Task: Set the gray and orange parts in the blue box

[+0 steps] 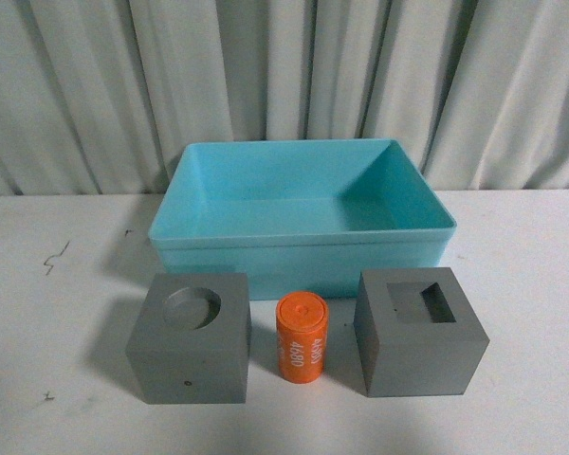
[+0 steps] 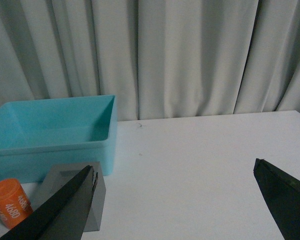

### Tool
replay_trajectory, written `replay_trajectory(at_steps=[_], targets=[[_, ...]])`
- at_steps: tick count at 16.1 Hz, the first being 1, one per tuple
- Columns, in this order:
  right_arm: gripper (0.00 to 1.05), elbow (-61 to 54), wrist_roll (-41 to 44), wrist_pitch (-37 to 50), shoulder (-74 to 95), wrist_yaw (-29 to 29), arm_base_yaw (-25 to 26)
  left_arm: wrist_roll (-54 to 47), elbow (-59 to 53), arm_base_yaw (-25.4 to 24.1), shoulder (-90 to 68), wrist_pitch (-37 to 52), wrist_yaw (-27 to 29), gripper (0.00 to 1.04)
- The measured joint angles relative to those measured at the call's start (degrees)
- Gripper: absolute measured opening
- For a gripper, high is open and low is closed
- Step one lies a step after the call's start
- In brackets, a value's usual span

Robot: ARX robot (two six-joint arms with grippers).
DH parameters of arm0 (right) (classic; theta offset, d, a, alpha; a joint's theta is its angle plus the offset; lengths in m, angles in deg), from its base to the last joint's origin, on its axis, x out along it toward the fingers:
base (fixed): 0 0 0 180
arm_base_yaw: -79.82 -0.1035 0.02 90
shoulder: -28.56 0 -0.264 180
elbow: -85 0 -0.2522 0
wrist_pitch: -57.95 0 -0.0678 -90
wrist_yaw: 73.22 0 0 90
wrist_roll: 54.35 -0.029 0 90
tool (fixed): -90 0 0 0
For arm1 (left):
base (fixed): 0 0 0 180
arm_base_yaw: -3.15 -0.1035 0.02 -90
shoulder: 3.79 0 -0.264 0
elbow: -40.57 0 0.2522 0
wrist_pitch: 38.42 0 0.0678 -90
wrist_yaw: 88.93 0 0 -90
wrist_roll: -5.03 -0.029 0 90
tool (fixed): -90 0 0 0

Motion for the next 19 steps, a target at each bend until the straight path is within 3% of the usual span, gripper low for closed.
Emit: replay_trajectory(at_steps=[8, 9, 10, 11, 13, 15, 19], targets=[[0.98, 0.04, -0.04, -0.42, 0.09, 0.09, 0.00, 0.00, 0.00, 0.00, 0.00, -0.02, 0.00, 0.98], [0.98, 4.76, -3.28, -12.61, 6.32, 3.63, -0.50, 0.00, 0.00, 0.00, 0.00, -0.02, 0.07, 0.98], [0.98, 10.73, -6.36, -14.45, 21.51, 3.80, 2.49, 0.00, 0.00, 0.00, 0.00, 0.02, -0.02, 0.98], [0.98, 14.95, -6.93, -8.68, 30.86, 0.66, 6.19, 0.00, 0.00, 0.00, 0.00, -0.02, 0.00, 0.98], [0.98, 26.27, -4.15, 4.02, 48.46, -5.84, 7.19, 0.00, 0.00, 0.00, 0.00, -0.02, 0.00, 0.98], [0.98, 32.96, -1.68, 8.63, 64.30, -9.49, 3.19, 0.00, 0.00, 0.00, 0.00, -0.02, -0.02, 0.98], [0.98, 39.32, -1.64, 12.20, 85.68, -10.12, -4.85, 0.00, 0.00, 0.00, 0.00, -0.02, 0.00, 0.98]])
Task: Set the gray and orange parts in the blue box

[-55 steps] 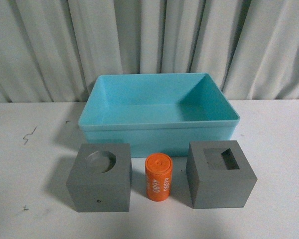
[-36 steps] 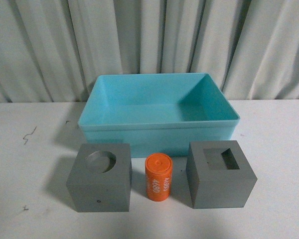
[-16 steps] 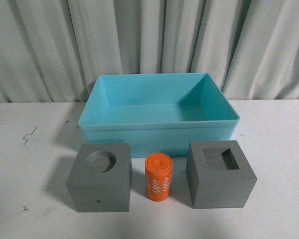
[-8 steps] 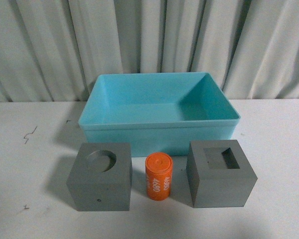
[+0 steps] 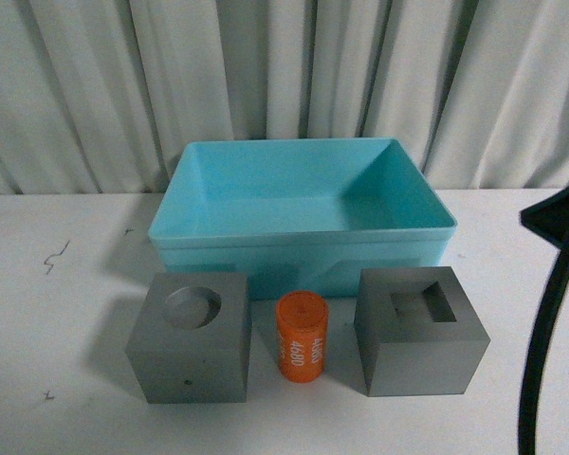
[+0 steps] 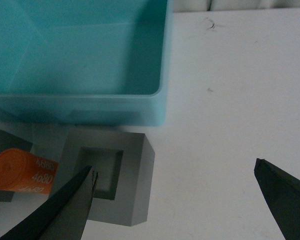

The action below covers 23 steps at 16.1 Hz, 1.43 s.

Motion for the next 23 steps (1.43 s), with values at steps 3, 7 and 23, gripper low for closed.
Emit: replay_trajectory(at_steps=[3, 7, 23], targets=[[0.98, 2.25, -3.65, 0.07, 9.33, 2.08, -5.11, 0.00, 0.00, 0.00, 0.00, 0.00, 0.00, 0.98], [0.98, 6.19, -8.70, 2.08, 18.86, 5.42, -8.48, 0.00, 0.00, 0.00, 0.00, 0.00, 0.00, 0.98], [0.19, 4.50, -12.74, -3.72, 15.21, 11.06, -10.84, 0.00, 0.00, 0.00, 0.00, 0.00, 0.00, 0.98]])
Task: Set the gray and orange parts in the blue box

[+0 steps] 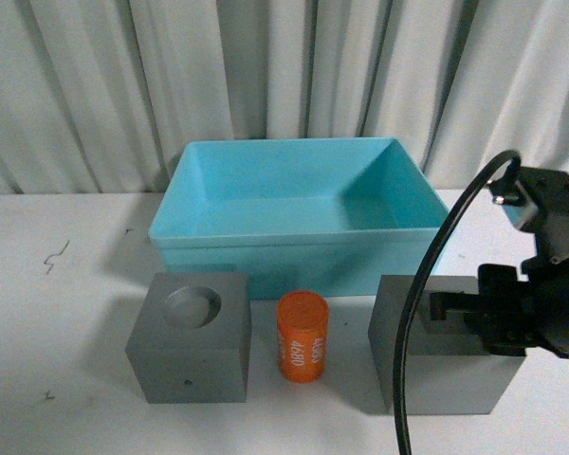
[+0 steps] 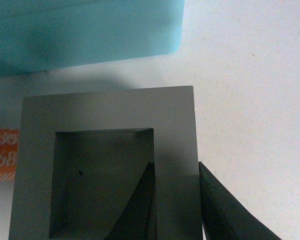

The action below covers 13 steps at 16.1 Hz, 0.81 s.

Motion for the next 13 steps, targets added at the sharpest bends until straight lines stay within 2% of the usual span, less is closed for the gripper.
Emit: replay_trajectory(at_steps=[2, 4, 6, 8, 10, 13], targets=[[0.19, 0.00, 2.78, -4.22, -15.96, -4.50, 0.85, 0.00, 0.00, 0.00, 0.00, 0.00, 0.00, 0.98], [0.19, 6.82, 5.70, -2.89, -20.57, -6.43, 2.62, 0.00, 0.00, 0.00, 0.00, 0.00, 0.00, 0.98], [0.19, 15.61, 7.43, 2.08, -14.67, -7.06, 3.45, 0.00, 0.00, 0.00, 0.00, 0.00, -0.02, 0.98], [0.19, 22.71, 5.33, 4.68, -1.95, -8.74, 2.80, 0.00, 0.00, 0.00, 0.00, 0.00, 0.00, 0.98], [0.19, 29.51, 2.36, 2.75, 7.58, -7.32, 1.66, 0.00, 0.00, 0.00, 0.00, 0.00, 0.00, 0.98], [0.19, 32.24, 1.09, 1.07, 10.80, -5.75, 1.27, 0.00, 0.00, 0.00, 0.00, 0.00, 0.00, 0.98]])
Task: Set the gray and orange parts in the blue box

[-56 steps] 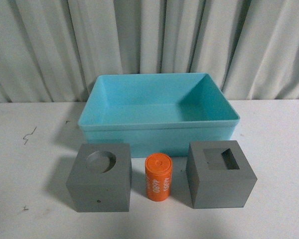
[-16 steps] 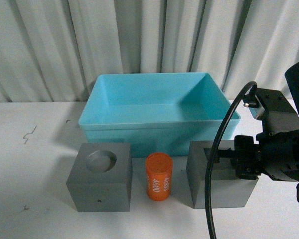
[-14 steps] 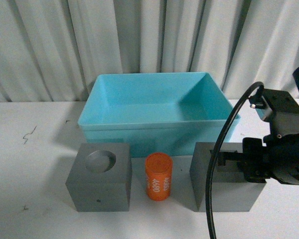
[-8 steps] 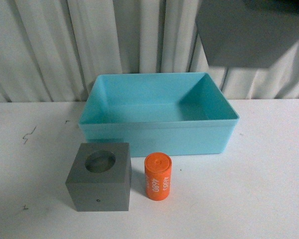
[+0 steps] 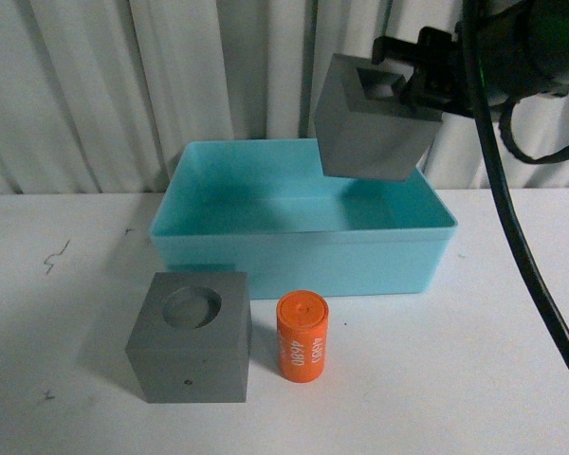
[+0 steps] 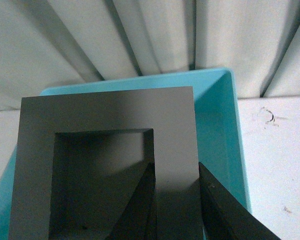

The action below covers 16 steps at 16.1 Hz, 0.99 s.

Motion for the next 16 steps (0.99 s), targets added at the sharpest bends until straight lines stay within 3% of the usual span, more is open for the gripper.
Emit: replay_trajectory(at_steps=[13, 16], targets=[[0.20, 7.30, -5.18, -8.68, 10.40, 10.01, -1.36, 0.00, 0.00, 0.00, 0.00, 0.00, 0.00, 0.98], [0.54, 6.82, -4.83, -4.74, 9.57, 13.81, -1.16, 0.00, 0.00, 0.00, 0.00, 0.00, -0.02, 0.98]])
